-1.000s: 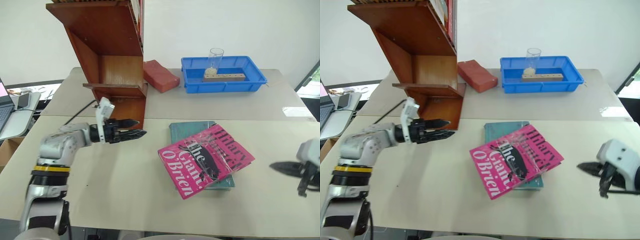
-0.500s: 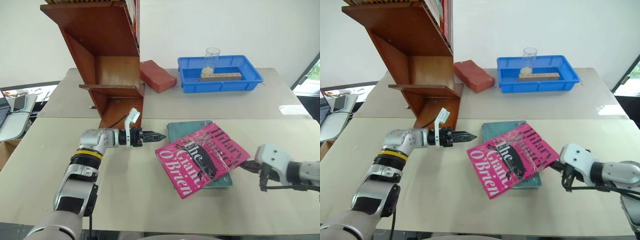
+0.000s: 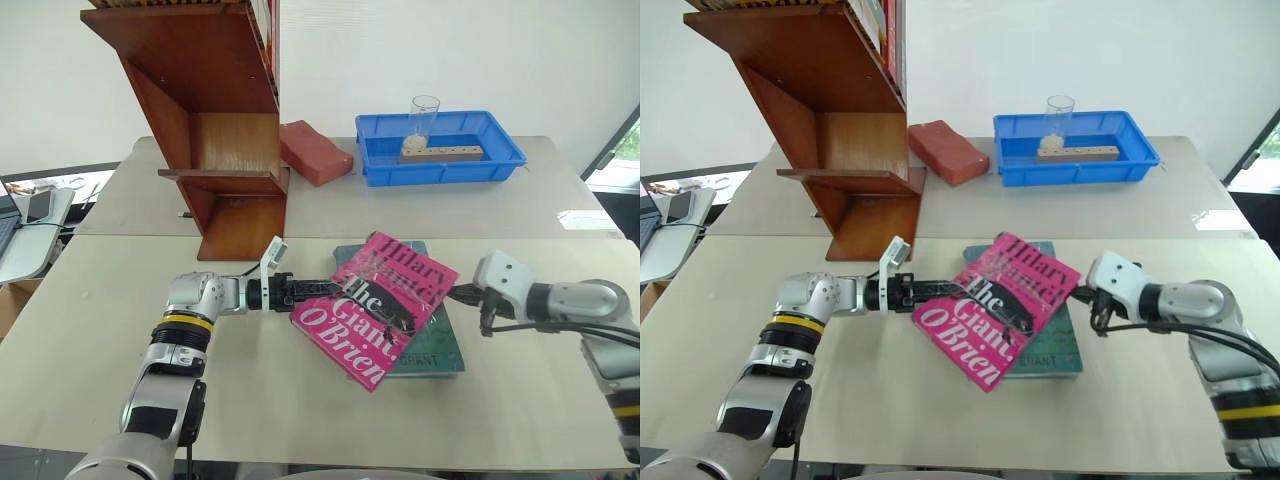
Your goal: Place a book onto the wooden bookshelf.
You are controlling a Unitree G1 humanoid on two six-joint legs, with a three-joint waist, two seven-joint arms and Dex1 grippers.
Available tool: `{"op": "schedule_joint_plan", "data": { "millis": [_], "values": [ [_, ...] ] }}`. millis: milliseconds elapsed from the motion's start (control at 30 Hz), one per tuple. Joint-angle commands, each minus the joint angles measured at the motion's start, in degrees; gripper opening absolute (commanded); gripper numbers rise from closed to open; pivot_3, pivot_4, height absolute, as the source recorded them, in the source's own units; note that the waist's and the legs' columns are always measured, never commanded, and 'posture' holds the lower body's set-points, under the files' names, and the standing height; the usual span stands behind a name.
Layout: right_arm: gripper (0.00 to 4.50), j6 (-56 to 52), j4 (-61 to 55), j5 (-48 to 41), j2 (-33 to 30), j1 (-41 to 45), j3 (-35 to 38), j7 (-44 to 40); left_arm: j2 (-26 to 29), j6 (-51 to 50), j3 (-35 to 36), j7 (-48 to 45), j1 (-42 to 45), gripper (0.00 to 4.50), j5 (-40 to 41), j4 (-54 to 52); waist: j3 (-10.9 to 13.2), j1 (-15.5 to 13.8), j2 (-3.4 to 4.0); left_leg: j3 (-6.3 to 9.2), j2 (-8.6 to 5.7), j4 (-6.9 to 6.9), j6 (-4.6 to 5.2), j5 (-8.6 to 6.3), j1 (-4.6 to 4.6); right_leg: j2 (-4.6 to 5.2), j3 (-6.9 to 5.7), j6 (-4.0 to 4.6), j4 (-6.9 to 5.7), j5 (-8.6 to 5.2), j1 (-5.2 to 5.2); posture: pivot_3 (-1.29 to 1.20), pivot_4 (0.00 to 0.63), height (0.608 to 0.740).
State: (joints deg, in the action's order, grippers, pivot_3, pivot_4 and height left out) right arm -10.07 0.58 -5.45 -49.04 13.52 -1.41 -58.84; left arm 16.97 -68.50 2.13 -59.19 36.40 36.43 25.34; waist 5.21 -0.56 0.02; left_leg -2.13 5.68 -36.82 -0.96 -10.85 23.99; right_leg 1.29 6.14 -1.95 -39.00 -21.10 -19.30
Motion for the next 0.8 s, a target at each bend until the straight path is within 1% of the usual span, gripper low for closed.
{"op": "schedule_joint_plan", "data": {
  "millis": [33, 167, 300, 367, 433, 600, 633, 667, 800],
  "values": [
    [0.05, 1.8, 0.1, -0.3, 1.6, 3.2, -1.7, -1.0, -1.0, -4.1, 3.1, 2.9, -3.2, 4.50, 4.2, -6.9, 0.0, 0.0, 0.02, 0.01, 0.00, 0.00, 0.00, 0.00, 0.00, 0.00, -0.02, 0.02, 0.00, 0.01, 0.01, 0.00, 0.150, 0.649],
    [0.05, 1.0, -0.5, -1.5, 3.7, 5.3, -2.9, -2.1, -2.1, -6.7, 4.2, 6.3, -7.9, 4.50, 6.4, -13.6, 0.0, -0.1, 0.02, 0.05, 0.00, -0.01, -0.03, 0.02, 0.00, 0.01, -0.05, 0.03, -0.01, 0.02, 0.02, 0.00, 0.150, 0.649],
    [0.05, 0.1, -1.8, -2.5, 5.2, 6.3, -3.3, -3.0, -3.2, -8.4, 6.0, 9.5, -10.7, 4.50, 8.5, -17.5, 0.0, -0.2, 0.02, 0.10, 0.00, -0.01, -0.08, 0.05, -0.01, 0.01, -0.09, 0.04, 0.00, 0.02, 0.08, 0.00, 0.150, 0.649],
    [0.00, -0.3, -2.6, -2.8, 5.6, 6.8, -3.4, -3.3, -3.8, -8.5, 7.4, 11.2, -11.4, 3.97, 9.3, -18.5, 0.0, -0.1, 0.03, 0.11, 0.00, -0.01, -0.08, 0.05, -0.01, 0.01, -0.10, 0.04, 0.00, 0.02, 0.08, 0.00, 0.150, 0.649],
    [0.00, -0.7, -3.3, -3.2, 5.7, 7.2, -3.2, -3.6, -4.2, -8.4, 9.0, 12.6, -11.7, 3.27, 10.1, -19.5, 0.0, -0.1, 0.02, 0.12, 0.00, 0.00, -0.08, 0.05, -0.01, 0.01, -0.10, 0.04, 0.00, 0.02, 0.08, 0.00, 0.150, 0.649],
    [0.00, -3.4, -6.8, -5.4, 4.3, 7.8, -1.2, -4.1, -3.5, -8.0, 13.0, 14.4, -12.4, 0.94, 13.0, -23.3, 0.0, -0.1, 0.02, 0.14, 0.00, 0.03, -0.08, 0.05, 0.00, 0.00, -0.11, 0.04, 0.00, 0.02, 0.07, 0.00, 0.150, 0.649],
    [0.00, -3.8, -7.8, -5.6, 3.6, 7.7, -0.3, -3.9, -2.8, -7.7, 13.5, 14.4, -12.6, 0.55, 13.6, -24.6, 0.0, -0.1, 0.03, 0.14, 0.00, 0.03, -0.09, 0.04, 0.00, 0.01, -0.11, 0.04, 0.01, 0.02, 0.07, 0.00, 0.150, 0.649],
    [0.00, -4.5, -8.7, -6.0, 3.0, 7.6, 0.6, -3.7, -2.3, -7.4, 13.9, 14.5, -12.9, 0.39, 14.2, -25.8, 0.0, -0.1, 0.02, 0.14, -0.01, 0.03, -0.09, 0.04, 0.00, 0.01, -0.11, 0.04, 0.02, 0.02, 0.07, 0.00, 0.150, 0.649],
    [0.00, -10.4, -13.8, -11.1, -2.8, 5.2, 7.8, -5.3, 0.8, -3.8, 15.3, 14.1, -11.9, 0.39, 16.6, -34.4, 0.1, -0.3, 0.04, 0.16, -0.01, 0.06, -0.09, 0.04, 0.03, 0.01, -0.13, 0.04, 0.03, 0.02, 0.06, 0.00, 0.150, 0.649]
  ]
}}
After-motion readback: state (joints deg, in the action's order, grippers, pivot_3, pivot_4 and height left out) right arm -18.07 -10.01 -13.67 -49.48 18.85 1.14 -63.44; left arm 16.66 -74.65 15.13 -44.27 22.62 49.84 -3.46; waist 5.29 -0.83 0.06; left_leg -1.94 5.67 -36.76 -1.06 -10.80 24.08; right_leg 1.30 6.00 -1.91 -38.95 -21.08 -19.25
